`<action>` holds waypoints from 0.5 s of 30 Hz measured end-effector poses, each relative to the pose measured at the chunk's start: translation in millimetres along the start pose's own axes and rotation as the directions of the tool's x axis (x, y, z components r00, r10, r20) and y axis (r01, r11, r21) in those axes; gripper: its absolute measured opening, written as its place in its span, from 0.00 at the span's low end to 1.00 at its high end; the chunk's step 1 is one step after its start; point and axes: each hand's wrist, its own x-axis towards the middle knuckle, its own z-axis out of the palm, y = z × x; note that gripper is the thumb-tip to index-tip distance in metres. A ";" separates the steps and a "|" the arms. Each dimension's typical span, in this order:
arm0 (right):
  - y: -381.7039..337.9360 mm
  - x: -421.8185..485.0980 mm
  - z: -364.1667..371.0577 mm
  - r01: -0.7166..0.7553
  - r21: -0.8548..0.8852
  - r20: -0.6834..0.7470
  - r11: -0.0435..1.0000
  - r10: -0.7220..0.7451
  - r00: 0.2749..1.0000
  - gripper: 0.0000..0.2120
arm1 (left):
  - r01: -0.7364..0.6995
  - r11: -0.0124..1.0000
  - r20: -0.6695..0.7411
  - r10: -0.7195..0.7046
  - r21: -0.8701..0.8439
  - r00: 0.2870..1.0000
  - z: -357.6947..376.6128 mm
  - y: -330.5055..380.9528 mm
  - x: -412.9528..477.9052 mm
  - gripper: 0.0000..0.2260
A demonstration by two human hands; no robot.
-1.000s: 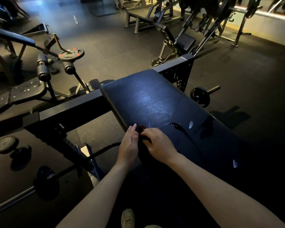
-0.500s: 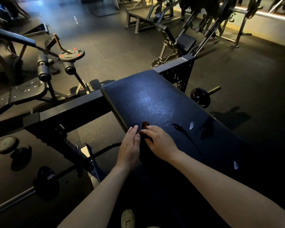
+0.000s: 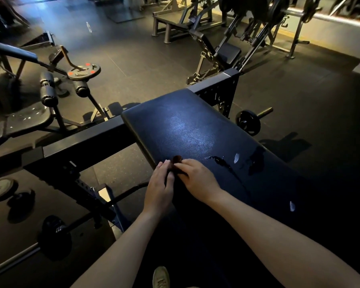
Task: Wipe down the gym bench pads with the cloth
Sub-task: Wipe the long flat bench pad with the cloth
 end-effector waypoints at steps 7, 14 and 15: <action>22.0 22.5 -13.7 -0.249 -0.065 -0.129 0.966 0.239 0.962 0.18 | 0.042 0.998 -0.019 -0.043 -0.057 0.999 1.5 0.0 3.0 0.18; -8.6 -0.7 5.8 -0.016 0.031 -0.022 0.999 0.017 1.000 0.14 | 0.061 0.992 -0.022 -0.064 -0.111 0.998 1.6 4.2 3.6 0.18; -4.5 1.6 3.0 -0.020 0.023 -0.038 1.000 0.021 0.999 0.15 | 0.058 0.993 -0.012 -0.060 -0.100 0.998 1.3 4.1 3.0 0.18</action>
